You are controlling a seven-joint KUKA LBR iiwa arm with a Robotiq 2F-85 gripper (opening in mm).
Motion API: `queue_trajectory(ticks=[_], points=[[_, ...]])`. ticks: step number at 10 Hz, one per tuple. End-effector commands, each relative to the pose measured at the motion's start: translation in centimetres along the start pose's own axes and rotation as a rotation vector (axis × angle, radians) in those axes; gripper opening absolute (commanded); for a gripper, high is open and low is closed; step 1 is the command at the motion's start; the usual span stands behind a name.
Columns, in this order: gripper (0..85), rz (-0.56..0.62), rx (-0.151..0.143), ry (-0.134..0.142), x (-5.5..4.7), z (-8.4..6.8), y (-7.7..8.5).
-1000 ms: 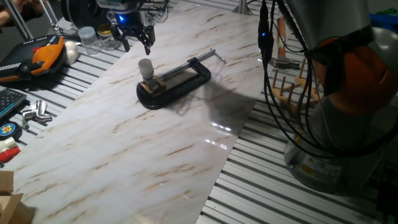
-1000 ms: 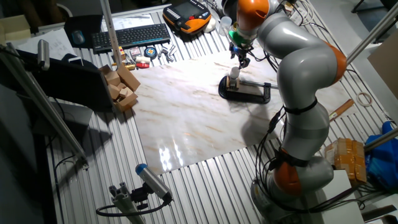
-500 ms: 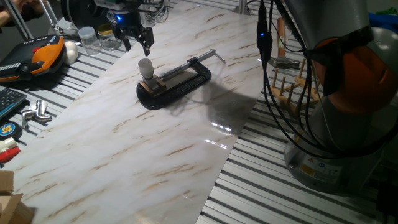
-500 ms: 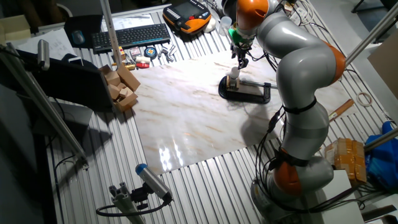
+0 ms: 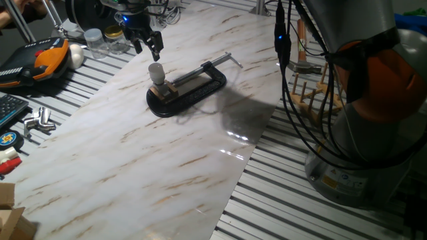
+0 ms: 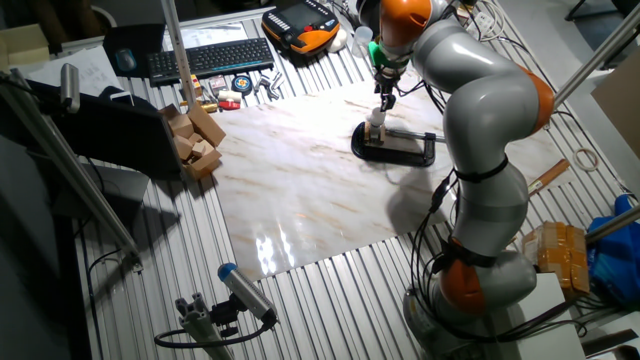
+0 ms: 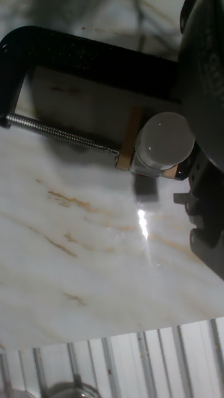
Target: Take out the light bulb by rotating it
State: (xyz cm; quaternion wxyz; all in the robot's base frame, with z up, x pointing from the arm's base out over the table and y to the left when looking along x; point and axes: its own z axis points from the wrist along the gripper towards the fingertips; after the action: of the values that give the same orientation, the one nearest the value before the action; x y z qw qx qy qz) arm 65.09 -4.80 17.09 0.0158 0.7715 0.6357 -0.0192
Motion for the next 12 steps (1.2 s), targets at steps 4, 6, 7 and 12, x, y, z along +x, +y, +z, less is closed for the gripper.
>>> queue_trajectory(ticks=[4, 6, 7, 12], points=[[68.0, 0.828, 0.044, -0.002, -0.02, 0.01, 0.01], [68.0, 0.828, 0.044, -0.002, -0.01, 0.01, 0.01], [68.0, 0.828, 0.045, -0.003, -0.01, 0.01, 0.0], [68.0, 0.826, 0.047, 0.003, 0.03, 0.06, -0.02]])
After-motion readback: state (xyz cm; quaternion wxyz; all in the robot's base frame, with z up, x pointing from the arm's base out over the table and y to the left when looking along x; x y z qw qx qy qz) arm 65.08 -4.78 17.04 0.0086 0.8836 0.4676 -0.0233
